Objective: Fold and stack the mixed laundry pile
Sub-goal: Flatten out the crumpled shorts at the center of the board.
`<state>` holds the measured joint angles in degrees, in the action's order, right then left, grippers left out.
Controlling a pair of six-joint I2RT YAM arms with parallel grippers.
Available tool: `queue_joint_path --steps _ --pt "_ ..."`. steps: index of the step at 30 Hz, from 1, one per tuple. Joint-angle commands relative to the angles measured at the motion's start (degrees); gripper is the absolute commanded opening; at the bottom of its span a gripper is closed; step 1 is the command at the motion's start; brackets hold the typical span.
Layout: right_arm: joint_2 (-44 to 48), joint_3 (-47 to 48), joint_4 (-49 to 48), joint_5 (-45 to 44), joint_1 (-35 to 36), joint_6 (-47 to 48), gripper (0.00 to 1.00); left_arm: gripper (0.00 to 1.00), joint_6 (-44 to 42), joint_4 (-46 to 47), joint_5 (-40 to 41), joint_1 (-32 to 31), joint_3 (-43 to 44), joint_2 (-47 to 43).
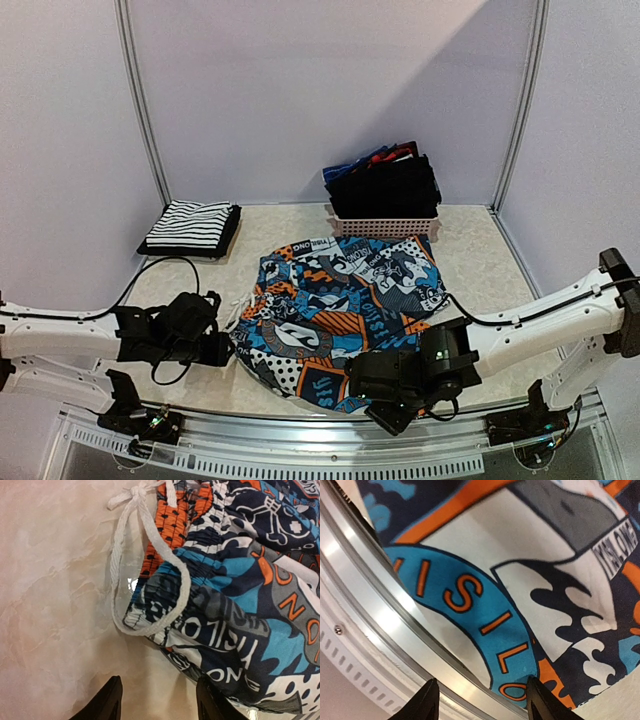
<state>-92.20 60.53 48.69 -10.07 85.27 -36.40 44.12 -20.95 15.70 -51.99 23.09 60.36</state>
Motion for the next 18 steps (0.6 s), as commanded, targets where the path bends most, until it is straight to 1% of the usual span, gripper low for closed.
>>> queue_joint_path --steps 1,3,5,9,12,18 --pt "-1.9 -2.9 -0.5 1.3 1.1 -2.5 0.6 0.52 -1.4 2.6 0.4 1.7 0.9 1.7" --pt "-2.8 -3.9 0.4 0.2 1.6 -3.7 0.62 0.52 -1.6 3.1 0.1 2.6 0.6 2.1" --pt "-3.7 -4.5 0.7 -1.2 1.6 -4.9 0.67 0.52 -1.9 3.5 -0.4 3.6 0.6 2.7" --pt "-5.4 -5.0 0.0 -4.1 1.6 -6.0 0.68 0.53 -2.2 6.2 -2.4 5.5 -0.2 3.7" --pt "-6.4 -5.2 -0.2 -6.1 1.6 -6.2 0.63 0.53 -2.4 9.0 -4.1 6.3 -1.0 4.6" --pt "-7.4 -7.0 0.2 -9.0 1.6 -7.8 0.39 0.54 -2.5 15.7 -6.2 6.5 -2.1 8.4"
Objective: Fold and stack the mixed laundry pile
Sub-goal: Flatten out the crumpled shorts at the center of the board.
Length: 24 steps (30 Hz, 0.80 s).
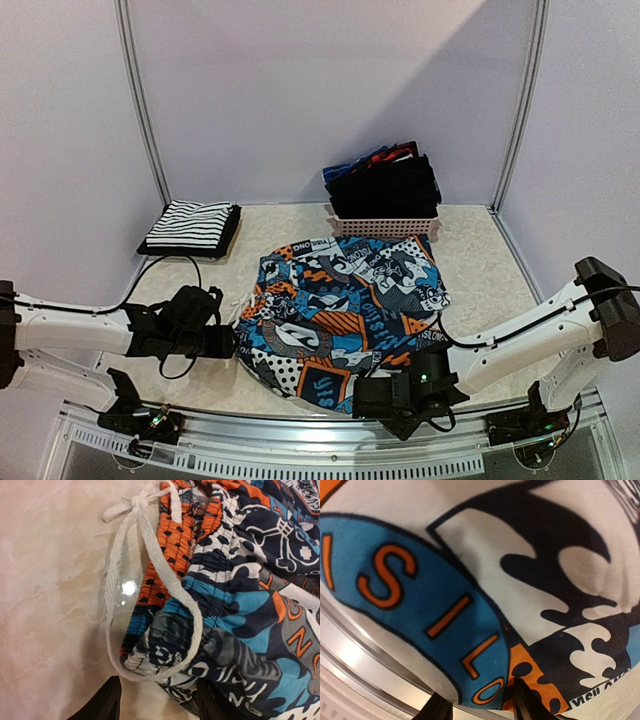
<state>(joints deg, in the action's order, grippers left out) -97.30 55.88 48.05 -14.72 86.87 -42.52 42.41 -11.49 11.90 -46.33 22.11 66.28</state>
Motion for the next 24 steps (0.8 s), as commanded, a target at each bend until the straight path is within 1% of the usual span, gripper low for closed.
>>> queue_joint_path --steps 1,2,5,6,8,10,12,15,18,20,22,23,24 --pt "-2.5 -2.3 1.0 -4.6 0.1 -1.9 0.34 0.53 -0.7 7.1 -2.6 0.8 -1.1 3.6" --pt "-2.7 -2.5 1.3 -4.8 0.0 -2.4 0.28 0.52 -0.6 7.9 -2.9 0.8 -1.0 4.5" --pt "-2.2 -2.8 1.8 -4.6 0.1 -3.0 0.11 0.4 -0.4 10.4 -3.6 0.8 -1.5 7.1" --pt "-1.8 -2.9 1.9 -4.6 0.0 -3.0 0.08 0.35 -0.5 12.9 -3.6 0.8 -1.6 7.7" --pt "-1.0 -2.8 2.4 -4.6 0.0 -3.0 0.04 0.24 -1.4 15.0 -3.5 0.8 -1.8 8.2" --pt "0.0 -2.3 4.4 -5.3 0.0 -3.0 0.0 0.09 -2.4 15.4 -3.1 0.8 -1.5 7.7" --pt "1.0 -1.3 7.9 -7.2 0.0 -4.2 0.0 0.0 -2.8 12.6 -1.5 0.7 -0.3 6.4" --pt "3.4 0.6 14.7 -9.8 0.0 -5.7 0.0 0.0 -2.0 4.5 0.6 0.1 2.4 2.2" --pt "6.2 3.0 22.3 -11.7 0.0 -7.5 0.0 0.0 0.0 -6.4 5.0 -1.3 5.0 -4.7" --pt "8.0 4.3 26.7 -12.8 0.0 -8.9 0.0 0.0 1.0 -11.6 6.9 -1.6 5.6 -9.5" --pt "9.1 5.3 29.3 -13.6 -0.1 -10.1 0.06 0.0 1.8 -14.7 7.1 -1.7 5.6 -13.1" --pt "9.4 5.6 30.0 -14.2 -0.1 -10.6 0.12 0.0 2.2 -15.4 6.6 -1.7 5.5 -14.2" --pt "9.7 5.8 30.0 -14.6 -0.2 -10.9 0.29 0.0 2.7 -15.5 5.9 -1.9 5.2 -14.7"
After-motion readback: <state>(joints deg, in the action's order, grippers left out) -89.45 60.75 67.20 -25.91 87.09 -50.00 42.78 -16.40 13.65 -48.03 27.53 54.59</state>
